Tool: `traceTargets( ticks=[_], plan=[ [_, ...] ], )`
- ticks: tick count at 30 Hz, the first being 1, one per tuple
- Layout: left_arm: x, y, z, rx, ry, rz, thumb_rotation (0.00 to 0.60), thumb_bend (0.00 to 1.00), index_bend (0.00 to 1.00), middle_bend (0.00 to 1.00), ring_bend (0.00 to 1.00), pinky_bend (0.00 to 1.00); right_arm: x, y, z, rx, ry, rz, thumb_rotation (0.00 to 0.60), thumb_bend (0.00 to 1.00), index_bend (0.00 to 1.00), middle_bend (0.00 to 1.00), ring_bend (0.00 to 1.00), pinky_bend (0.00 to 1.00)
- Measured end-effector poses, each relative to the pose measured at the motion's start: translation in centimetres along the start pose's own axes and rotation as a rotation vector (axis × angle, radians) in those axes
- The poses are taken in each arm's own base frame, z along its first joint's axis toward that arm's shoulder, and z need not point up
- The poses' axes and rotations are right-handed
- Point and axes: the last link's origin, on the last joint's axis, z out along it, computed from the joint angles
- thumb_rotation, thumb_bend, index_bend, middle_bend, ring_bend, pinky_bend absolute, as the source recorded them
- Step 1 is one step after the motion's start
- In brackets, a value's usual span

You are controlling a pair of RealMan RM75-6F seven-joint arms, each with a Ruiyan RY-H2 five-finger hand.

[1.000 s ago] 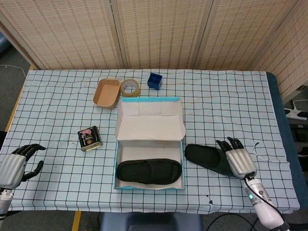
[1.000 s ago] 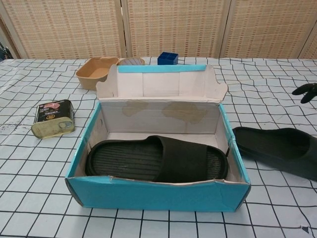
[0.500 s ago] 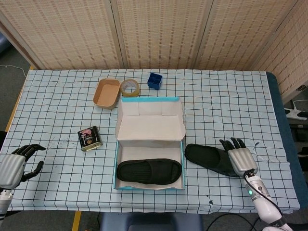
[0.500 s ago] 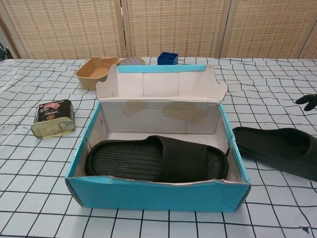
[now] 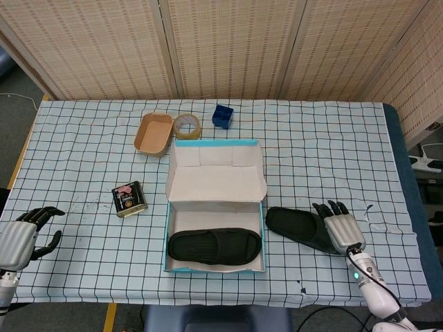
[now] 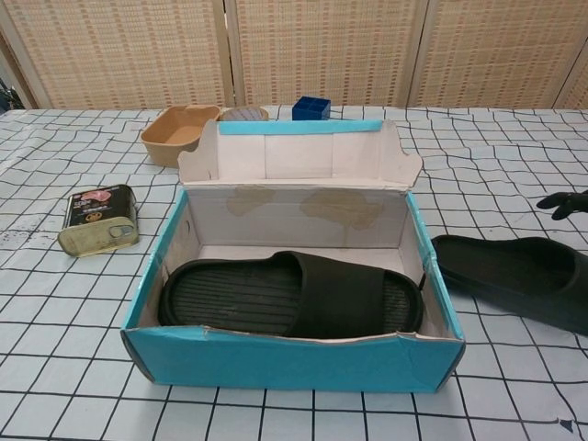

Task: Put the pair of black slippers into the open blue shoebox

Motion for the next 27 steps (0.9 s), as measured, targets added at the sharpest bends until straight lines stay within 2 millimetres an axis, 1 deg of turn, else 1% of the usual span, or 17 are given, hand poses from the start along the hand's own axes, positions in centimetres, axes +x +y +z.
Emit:
traceTargets(
  ticks=[10,20,27],
  plan=[
    [0.1,0.0,-0.1,-0.001,0.002,-0.004,0.6,0.42,0.33,0.31,0.31,0.44,-0.9,0.4,0.5,-0.02,-0.034,0.01,0.6,0.06,0.05,0.1,0.0,0.06],
    [0.1,-0.1,-0.1,0.002,0.004,-0.005,0.6,0.42,0.33,0.31,0.31,0.44,-1.8,0.1,1.1,-0.019,-0.091,0.016,0.6,0.06,0.05,0.1,0.0,0.06],
    [0.0,-0.1,-0.1,0.002,0.002,-0.002,0.6,0.42,0.33,0.31,0.31,0.44,-2.6,-0.1,1.4,-0.016,-0.122,-0.015,0.6,0.06,0.06,0.1,0.0,0.07]
  ],
)
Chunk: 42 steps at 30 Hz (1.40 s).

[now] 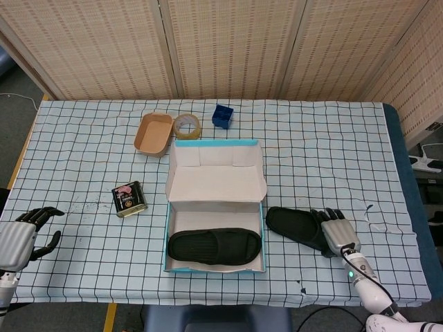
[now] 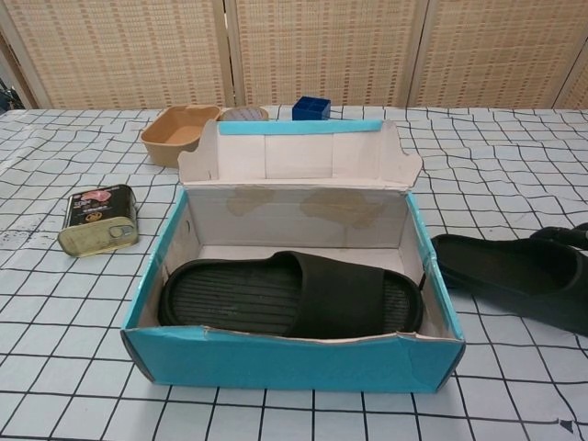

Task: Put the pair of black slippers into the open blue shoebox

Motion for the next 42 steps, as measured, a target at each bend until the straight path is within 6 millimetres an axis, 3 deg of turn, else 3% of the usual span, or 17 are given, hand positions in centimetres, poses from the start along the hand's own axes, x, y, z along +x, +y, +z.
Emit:
traceTargets(
  ticks=[6,11,23,33,37,42],
  plan=[
    [-0.1,0.1,0.0,-0.003,-0.004,0.006,0.6,0.42,0.33,0.31,0.31,0.44,0.0,0.1,0.1,-0.005,0.032,-0.011,0.6,0.06,0.14,0.14,0.04,0.13],
    [-0.1,0.0,0.0,0.001,-0.003,0.005,0.6,0.42,0.33,0.31,0.31,0.44,0.2,0.3,0.1,-0.016,0.094,-0.03,0.6,0.06,0.41,0.4,0.36,0.42],
    [0.0,0.0,0.0,0.003,-0.004,0.004,0.6,0.42,0.33,0.31,0.31,0.44,0.9,0.8,-0.3,-0.059,0.212,-0.076,0.6,0.06,0.62,0.62,0.63,0.68],
    [0.0,0.1,-0.1,-0.003,0.001,0.002,0.6,0.42,0.33,0.31,0.31,0.44,3.7,-0.3,-3.6,-0.177,0.558,-0.344,0.6,0.06,0.65,0.65,0.65,0.7],
    [0.0,0.1,-0.1,-0.003,0.0,0.003,0.6,0.42,0.33,0.31,0.31,0.44,4.5,-2.3,-4.4,-0.168,0.709,-0.413,0.6,0.06,0.65,0.66,0.65,0.7],
    [0.0,0.1,-0.1,-0.006,-0.001,0.005,0.6,0.42,0.33,0.31,0.31,0.44,5.4,-5.9,-3.7,-0.075,0.892,-0.423,0.6,0.06,0.65,0.66,0.66,0.7]
  ],
)
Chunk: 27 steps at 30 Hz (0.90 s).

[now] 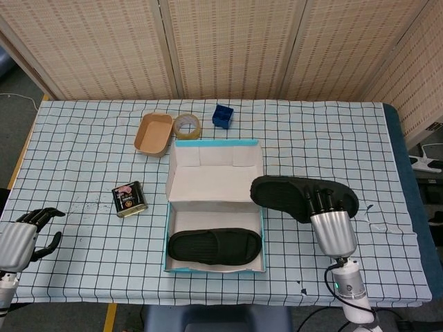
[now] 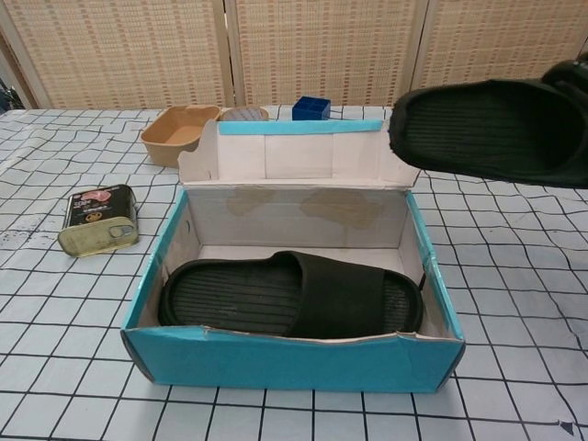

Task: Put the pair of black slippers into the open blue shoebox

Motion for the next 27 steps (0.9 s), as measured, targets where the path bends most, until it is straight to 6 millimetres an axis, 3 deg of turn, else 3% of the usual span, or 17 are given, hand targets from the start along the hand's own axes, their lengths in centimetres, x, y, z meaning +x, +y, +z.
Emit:
traceTargets(
  ticks=[6,14,20,27],
  plan=[
    [0.0,0.0,0.0,-0.001,-0.002,0.001,0.6,0.42,0.33,0.31,0.31,0.44,1.0,-5.0,3.5,0.087,0.145,0.069,0.6,0.06,0.65,0.66,0.66,0.7],
    [-0.1,0.0,0.0,-0.003,-0.007,0.001,0.6,0.42,0.33,0.31,0.31,0.44,1.8,-12.5,7.1,0.199,0.194,0.152,0.6,0.06,0.65,0.66,0.66,0.7],
    [0.1,0.0,-0.1,-0.006,-0.001,-0.007,0.6,0.42,0.33,0.31,0.31,0.44,2.3,-17.4,8.3,0.263,0.195,0.195,0.6,0.06,0.65,0.67,0.66,0.7],
    [0.2,-0.1,-0.1,-0.005,0.001,-0.01,0.6,0.42,0.33,0.31,0.31,0.44,2.3,-20.9,8.3,0.315,0.185,0.2,0.6,0.06,0.65,0.67,0.66,0.7]
  ],
)
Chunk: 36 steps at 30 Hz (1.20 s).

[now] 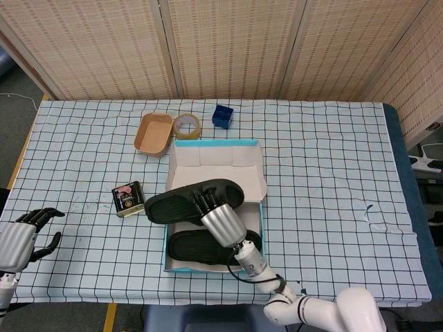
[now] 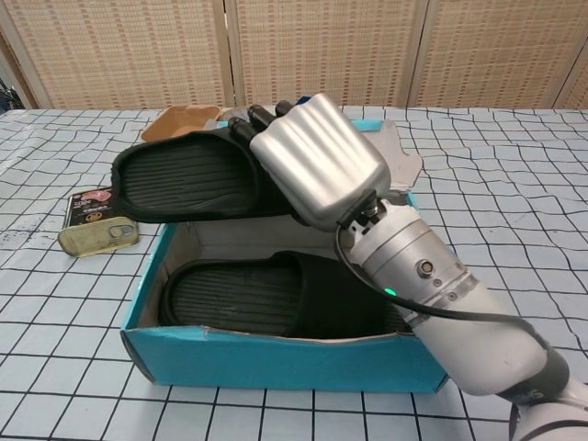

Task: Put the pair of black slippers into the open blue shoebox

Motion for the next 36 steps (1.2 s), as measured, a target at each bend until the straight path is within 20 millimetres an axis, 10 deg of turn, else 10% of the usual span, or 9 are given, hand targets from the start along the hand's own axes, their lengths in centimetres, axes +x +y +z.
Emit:
traceTargets(
  ticks=[36],
  plan=[
    [0.2,-0.2,0.1,0.006,0.003,-0.011,0.6,0.42,0.33,0.31,0.31,0.44,-4.0,-0.2,-4.0,-0.016,-0.351,0.044,0.6,0.06,0.57,0.67,0.64,0.7]
  ],
)
